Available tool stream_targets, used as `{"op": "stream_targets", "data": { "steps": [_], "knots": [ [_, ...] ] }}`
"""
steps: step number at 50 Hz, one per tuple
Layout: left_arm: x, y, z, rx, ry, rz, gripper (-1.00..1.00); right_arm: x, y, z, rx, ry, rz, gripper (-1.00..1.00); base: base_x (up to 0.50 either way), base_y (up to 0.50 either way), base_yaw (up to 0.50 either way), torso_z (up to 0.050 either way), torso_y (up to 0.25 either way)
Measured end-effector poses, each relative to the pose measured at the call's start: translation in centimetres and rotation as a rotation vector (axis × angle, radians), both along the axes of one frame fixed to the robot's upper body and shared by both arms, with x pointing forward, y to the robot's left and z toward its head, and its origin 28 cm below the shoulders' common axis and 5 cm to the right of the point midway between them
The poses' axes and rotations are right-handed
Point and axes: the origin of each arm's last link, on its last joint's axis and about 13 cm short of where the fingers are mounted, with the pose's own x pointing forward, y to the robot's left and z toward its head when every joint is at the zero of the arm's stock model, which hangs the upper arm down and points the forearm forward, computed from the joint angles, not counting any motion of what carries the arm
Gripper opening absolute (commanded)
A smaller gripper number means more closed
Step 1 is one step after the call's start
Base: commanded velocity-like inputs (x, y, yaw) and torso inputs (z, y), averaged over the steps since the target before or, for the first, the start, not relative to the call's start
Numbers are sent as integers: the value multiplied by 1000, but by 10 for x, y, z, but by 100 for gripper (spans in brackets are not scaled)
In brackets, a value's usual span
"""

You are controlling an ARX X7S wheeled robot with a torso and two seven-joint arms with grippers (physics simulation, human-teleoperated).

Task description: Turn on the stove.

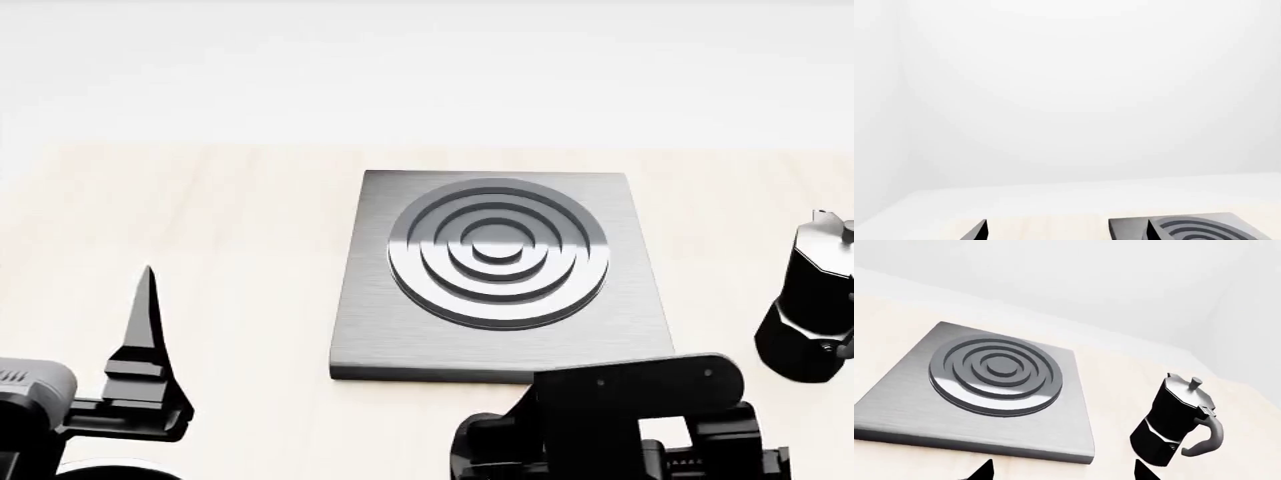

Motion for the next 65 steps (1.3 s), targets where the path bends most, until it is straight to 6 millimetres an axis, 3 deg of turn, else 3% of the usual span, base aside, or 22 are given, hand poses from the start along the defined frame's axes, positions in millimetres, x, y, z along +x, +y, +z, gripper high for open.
{"op": "stream_targets", "data": {
  "steps": [65],
  "knots": [
    [-1, -1, 0, -2, -2, -6, 100, -6, 17, 16, -94, -254, 118, 100, 0, 0, 0, 0, 0]
  ]
}}
